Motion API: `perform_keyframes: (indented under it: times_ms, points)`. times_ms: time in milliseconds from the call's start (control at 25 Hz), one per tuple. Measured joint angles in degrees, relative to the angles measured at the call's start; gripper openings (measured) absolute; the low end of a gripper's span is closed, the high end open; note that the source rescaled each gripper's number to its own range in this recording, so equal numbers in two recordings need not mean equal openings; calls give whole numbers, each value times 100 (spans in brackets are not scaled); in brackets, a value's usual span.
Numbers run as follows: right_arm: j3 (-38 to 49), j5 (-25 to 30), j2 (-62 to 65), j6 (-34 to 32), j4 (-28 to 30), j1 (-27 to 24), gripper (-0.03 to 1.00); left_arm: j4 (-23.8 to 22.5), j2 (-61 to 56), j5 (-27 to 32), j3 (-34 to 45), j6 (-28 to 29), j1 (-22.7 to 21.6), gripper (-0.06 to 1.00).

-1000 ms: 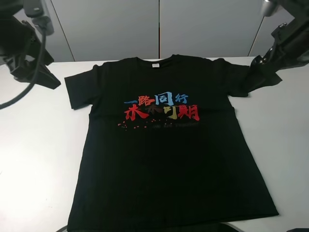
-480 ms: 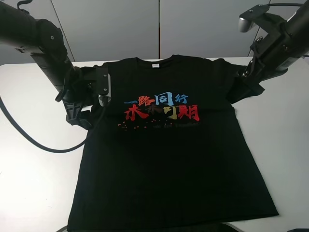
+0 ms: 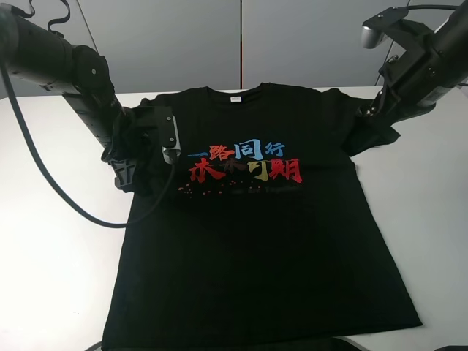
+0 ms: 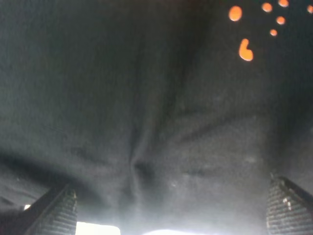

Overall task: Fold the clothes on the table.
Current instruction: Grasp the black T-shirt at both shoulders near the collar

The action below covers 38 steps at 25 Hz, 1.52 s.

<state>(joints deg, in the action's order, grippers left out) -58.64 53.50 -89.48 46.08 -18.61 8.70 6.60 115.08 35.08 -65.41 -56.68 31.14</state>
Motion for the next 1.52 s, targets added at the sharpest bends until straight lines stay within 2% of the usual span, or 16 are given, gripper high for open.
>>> perform_keyframes:
  times_ms: [400, 640, 920, 1080, 1520]
  points:
    - [-61, -125, -730, -100, 52, 13, 100, -117, 0, 607, -824, 248, 23, 100]
    - [-813, -5, -1334, 68, 342, 34, 100, -156, 230, 693, -865, 215, 23, 100]
    - [-1340, 127, -1986, 1083, 614, 235, 100, -203, 346, 673, -865, 166, 23, 100]
    - [-1352, -119, -2289, 1305, 806, 447, 100, -218, 357, 659, -865, 119, 23, 100]
    - [-1362, -504, -2803, 1338, 1172, 470, 100, -218, 622, 659, -868, -120, 23, 100]
